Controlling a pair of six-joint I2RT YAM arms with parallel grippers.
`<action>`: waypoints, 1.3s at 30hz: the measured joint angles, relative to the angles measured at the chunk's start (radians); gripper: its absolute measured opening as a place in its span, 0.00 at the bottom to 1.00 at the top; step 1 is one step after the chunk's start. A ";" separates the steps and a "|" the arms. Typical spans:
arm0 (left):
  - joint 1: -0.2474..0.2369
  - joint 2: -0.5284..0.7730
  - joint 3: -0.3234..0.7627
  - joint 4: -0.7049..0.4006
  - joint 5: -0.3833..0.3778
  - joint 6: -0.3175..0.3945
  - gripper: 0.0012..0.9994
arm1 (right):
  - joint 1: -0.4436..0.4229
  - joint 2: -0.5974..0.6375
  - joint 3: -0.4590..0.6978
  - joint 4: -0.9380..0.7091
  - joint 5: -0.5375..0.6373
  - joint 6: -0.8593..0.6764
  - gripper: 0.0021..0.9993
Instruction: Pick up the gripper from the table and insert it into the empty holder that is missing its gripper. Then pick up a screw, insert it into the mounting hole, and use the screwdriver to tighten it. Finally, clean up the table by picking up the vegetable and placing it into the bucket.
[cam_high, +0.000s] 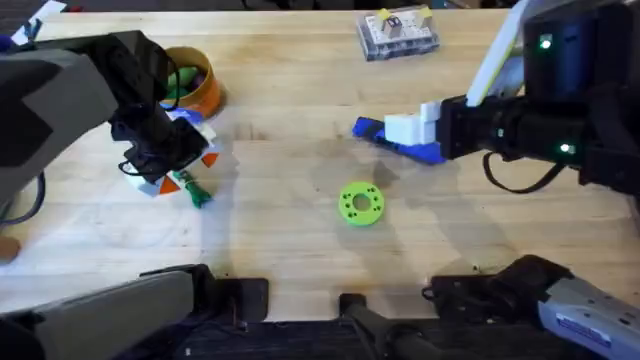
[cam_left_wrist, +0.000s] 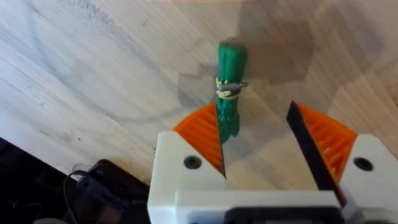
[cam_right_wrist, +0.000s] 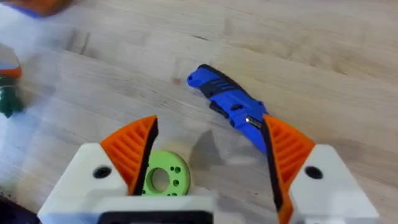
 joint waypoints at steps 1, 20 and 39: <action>0.000 0.000 -0.002 0.017 -0.003 0.000 0.69 | 0.000 0.000 0.000 0.000 0.000 0.000 0.97; 0.123 0.040 -0.106 0.122 0.001 -0.027 0.52 | 0.000 0.000 0.000 0.000 0.000 0.000 0.97; 0.120 0.042 0.055 0.000 0.054 0.007 0.02 | 0.000 0.000 0.000 0.000 0.000 0.000 0.97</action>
